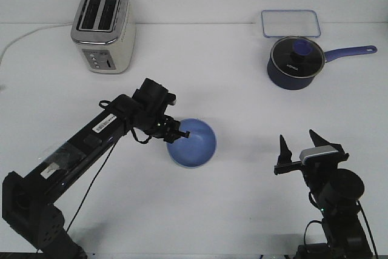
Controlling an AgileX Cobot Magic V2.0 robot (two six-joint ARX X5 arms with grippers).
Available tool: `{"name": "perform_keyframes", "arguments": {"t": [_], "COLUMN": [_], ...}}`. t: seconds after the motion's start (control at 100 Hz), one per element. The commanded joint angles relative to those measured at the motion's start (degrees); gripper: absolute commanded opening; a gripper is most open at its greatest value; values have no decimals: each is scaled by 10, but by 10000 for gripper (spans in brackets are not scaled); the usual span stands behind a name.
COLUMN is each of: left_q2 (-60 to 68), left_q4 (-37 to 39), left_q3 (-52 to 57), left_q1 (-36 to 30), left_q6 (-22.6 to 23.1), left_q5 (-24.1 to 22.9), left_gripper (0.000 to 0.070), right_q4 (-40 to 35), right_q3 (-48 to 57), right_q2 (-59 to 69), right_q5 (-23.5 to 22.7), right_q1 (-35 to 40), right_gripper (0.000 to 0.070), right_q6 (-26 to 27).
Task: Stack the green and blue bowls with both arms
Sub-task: 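Lower the blue bowl onto the green bowl and open the left gripper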
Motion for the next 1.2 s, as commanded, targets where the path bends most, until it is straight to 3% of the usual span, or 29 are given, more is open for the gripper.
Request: {"name": "perform_keyframes", "arguments": {"t": [0.0,0.73,0.86,0.99,1.19], "left_q2": [10,43,43,43,44], "left_q4": [2,11,11,11,11], "left_q3": [11,11,11,11,11], "left_q1": [-2,9,10,10,10], "left_q6": [-6,-7,-6,-5,0], "left_q5": [-9,-9,-9,-9,-9], "left_gripper": [14,33,144,203,439], "right_q4": [5,5,5,5,5], "right_q3": [0,0,0,0,0], "right_q2": [0,0,0,0,0], "right_q5": [2,2,2,2,2], "right_q1": [1,1,1,1,1], "right_gripper": [548,549,548,549,548], "right_q6": [4,4,4,4,4]}}
